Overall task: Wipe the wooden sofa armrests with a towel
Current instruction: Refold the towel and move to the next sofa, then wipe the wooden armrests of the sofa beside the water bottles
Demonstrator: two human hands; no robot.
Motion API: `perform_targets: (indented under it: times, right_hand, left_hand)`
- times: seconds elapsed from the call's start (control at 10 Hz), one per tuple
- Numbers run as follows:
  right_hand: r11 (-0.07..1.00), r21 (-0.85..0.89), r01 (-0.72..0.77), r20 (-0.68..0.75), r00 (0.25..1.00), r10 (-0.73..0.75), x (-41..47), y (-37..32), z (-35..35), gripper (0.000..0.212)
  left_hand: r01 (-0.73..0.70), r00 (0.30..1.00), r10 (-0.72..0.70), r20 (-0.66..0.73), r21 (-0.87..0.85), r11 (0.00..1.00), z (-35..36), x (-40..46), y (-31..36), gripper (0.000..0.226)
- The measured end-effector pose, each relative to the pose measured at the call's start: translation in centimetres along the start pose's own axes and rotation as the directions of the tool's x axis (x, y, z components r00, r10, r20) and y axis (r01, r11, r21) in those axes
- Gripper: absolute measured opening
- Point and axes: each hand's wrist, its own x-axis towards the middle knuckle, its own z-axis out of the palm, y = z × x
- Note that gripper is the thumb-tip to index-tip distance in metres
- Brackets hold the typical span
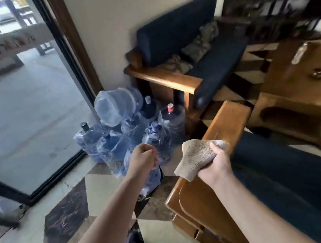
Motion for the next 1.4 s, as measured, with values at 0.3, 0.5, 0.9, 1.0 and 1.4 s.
perform_targets:
  times: [0.3,0.5,0.9,1.0,1.4]
  right_hand:
    - [0.949,0.24,0.205,-0.282,0.95,-0.134,9.0,8.2,7.8,0.041]
    - [0.883,0.355,0.305,-0.453,0.883,-0.123,12.4,12.4,10.0,0.047]
    - [0.824,0.37,0.429,-0.659,0.746,-0.092,18.7,6.6,8.9,0.031]
    - [0.863,0.3,0.407,-0.711,0.698,-0.082,19.7,5.0,7.9,0.019]
    - [0.803,0.332,0.494,-0.894,0.437,0.101,22.1,4.0,1.4,0.041]
  left_hand:
    - [-0.018,0.891,-0.058,0.45,0.163,0.986,-2.4,19.3,2.7,0.033]
    - [-0.044,0.817,-0.112,0.566,0.254,0.966,-0.1,27.0,1.8,0.042]
    - [-0.106,0.643,-0.349,0.681,0.531,0.841,12.1,32.2,3.9,0.054]
    - [-0.138,0.541,-0.41,0.734,0.559,0.818,15.4,31.6,5.3,0.044]
    - [-0.472,0.192,-0.648,0.737,0.648,0.597,29.7,33.7,5.0,0.019]
